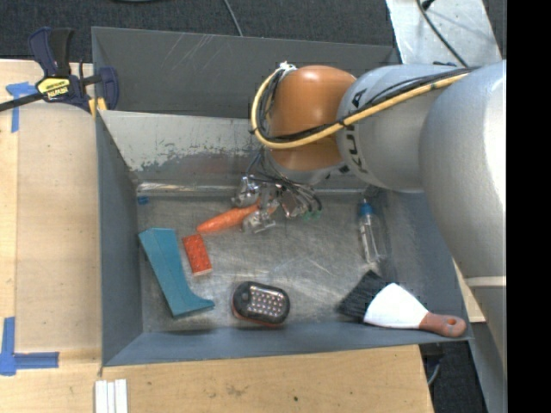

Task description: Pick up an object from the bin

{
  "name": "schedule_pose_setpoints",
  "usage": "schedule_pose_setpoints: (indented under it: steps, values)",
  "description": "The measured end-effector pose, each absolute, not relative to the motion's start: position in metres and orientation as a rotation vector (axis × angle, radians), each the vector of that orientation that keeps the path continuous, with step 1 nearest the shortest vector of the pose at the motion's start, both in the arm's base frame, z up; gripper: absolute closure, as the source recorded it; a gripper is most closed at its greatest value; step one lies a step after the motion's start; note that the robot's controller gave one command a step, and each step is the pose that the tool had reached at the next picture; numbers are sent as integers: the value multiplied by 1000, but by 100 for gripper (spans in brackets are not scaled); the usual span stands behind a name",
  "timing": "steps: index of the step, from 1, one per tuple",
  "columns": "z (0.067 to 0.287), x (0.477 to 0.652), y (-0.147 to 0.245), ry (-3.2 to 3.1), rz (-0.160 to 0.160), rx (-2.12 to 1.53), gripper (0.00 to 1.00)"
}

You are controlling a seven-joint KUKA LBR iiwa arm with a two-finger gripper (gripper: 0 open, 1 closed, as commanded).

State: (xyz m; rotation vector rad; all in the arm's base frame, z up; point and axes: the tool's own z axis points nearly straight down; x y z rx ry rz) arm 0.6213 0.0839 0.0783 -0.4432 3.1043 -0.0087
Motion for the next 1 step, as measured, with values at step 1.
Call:
schedule_pose_setpoints:
  steps: [1]
  values:
    - [232, 617, 111, 3097, 1, -477, 100]
